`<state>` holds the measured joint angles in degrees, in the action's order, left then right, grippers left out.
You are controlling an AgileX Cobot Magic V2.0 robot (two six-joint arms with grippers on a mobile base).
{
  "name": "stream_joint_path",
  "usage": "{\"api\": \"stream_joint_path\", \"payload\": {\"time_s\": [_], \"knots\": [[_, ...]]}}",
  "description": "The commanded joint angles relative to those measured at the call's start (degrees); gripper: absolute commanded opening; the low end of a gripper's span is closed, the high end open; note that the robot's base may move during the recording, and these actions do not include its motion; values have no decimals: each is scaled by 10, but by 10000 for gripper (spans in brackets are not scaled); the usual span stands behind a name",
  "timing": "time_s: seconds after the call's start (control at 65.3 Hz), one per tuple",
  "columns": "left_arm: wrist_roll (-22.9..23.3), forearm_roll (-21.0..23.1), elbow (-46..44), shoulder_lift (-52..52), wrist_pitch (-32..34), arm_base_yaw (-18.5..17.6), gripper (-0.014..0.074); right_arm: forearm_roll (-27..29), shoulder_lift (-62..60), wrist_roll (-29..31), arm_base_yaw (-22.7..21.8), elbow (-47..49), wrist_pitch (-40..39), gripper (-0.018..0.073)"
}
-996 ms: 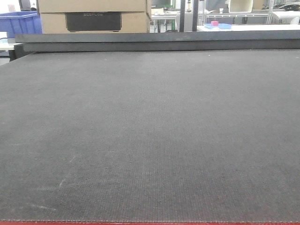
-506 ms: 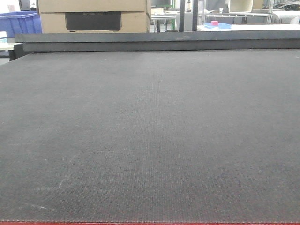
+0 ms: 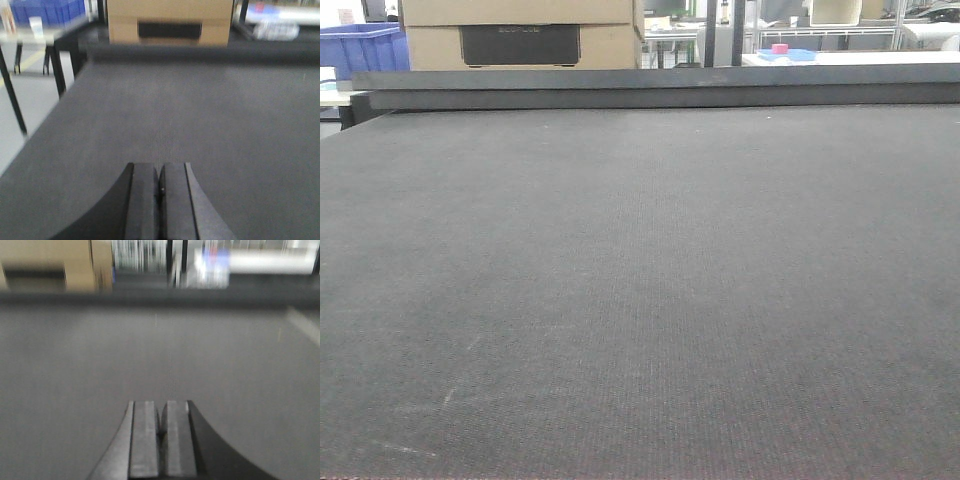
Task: Grab block from conveyor and place in blue bin
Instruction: 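Lower both open grippers toward the bricks on the grey conveyor, then grasp the green brick with left gripper, light-blue brick with right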
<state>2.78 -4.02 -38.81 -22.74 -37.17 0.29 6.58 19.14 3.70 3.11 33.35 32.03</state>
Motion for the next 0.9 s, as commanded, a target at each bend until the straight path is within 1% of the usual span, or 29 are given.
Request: {"api": "stream_joint_path", "payload": {"time_s": [0.0,0.169,0.276,0.368,0.475,0.598,0.644,0.69,0.751,0.827,0.889], "knots": [[3,4,-45,-70,-53,-1,-111,-3,83,1,0,46,78,-160],[3,23,-103,-200,-152,-1,-111,-3,224,1,0,114,187,-160],[3,24,-117,-266,-192,-1,-111,-3,302,1,0,145,263,-160],[3,36,-122,-314,-214,-1,-111,-3,369,1,0,164,306,-160],[3,57,-122,-363,-219,-1,-111,-3,432,1,0,172,317,-160],[3,96,-122,-399,-219,-1,-111,-3,495,-7,-1,188,316,-157],[3,107,-122,-412,-219,-1,-111,-3,517,-11,-1,198,316,-120],[3,114,-122,-419,-219,-1,-111,-3,541,-13,-1,211,317,-54],[3,114,-122,-426,-219,-1,-111,-3,566,-25,-1,229,318,96],[3,114,-122,-429,-221,-1,-111,-3,590,-26,-1,249,318,277],[3,114,-122,-429,-221,-1,-111,-3,609,-26,-1,260,313,382]]}}
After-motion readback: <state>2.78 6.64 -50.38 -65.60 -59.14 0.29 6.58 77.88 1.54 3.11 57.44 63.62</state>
